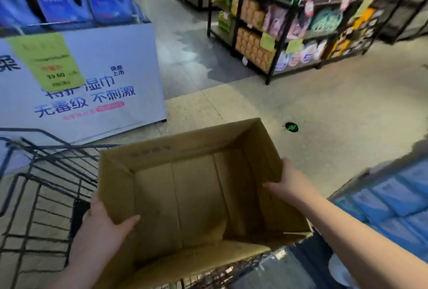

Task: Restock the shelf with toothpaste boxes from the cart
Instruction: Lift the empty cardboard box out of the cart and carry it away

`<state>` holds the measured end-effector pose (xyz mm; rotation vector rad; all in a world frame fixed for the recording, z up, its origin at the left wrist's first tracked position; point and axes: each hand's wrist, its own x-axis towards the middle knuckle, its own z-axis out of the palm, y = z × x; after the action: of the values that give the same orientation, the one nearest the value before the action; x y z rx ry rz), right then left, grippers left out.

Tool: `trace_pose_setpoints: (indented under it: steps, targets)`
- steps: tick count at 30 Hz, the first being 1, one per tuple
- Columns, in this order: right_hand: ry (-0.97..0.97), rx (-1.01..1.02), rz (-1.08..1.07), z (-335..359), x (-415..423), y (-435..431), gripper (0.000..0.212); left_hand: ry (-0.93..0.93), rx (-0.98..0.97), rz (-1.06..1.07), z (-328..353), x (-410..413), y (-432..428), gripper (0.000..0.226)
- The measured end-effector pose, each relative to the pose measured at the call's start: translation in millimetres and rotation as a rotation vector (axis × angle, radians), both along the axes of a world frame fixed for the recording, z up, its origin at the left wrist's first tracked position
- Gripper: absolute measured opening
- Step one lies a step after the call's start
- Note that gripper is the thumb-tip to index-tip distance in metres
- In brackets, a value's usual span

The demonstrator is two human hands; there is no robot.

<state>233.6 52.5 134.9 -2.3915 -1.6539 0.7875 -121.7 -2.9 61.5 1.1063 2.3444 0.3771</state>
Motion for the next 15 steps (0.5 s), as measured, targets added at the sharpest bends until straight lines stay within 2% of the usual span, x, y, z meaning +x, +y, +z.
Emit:
trace_pose_setpoints:
  steps: [6, 12, 15]
  targets:
    - [-0.026, 0.124, -0.193, 45.0, 32.5, -75.2, 0.062, -0.047, 0.164, -0.266, 60.4, 27.9, 17.7, 0.097]
    - [-0.089, 0.128, -0.443, 58.3, 80.6, -173.4, 0.053, -0.042, 0.233, -0.481, 95.6, 104.1, 19.4, 0.100]
    - [-0.093, 0.111, -0.570, 57.7, 105.1, -226.9, 0.055, -0.043, 0.227, -0.614, 96.4, 147.4, 11.5, 0.110]
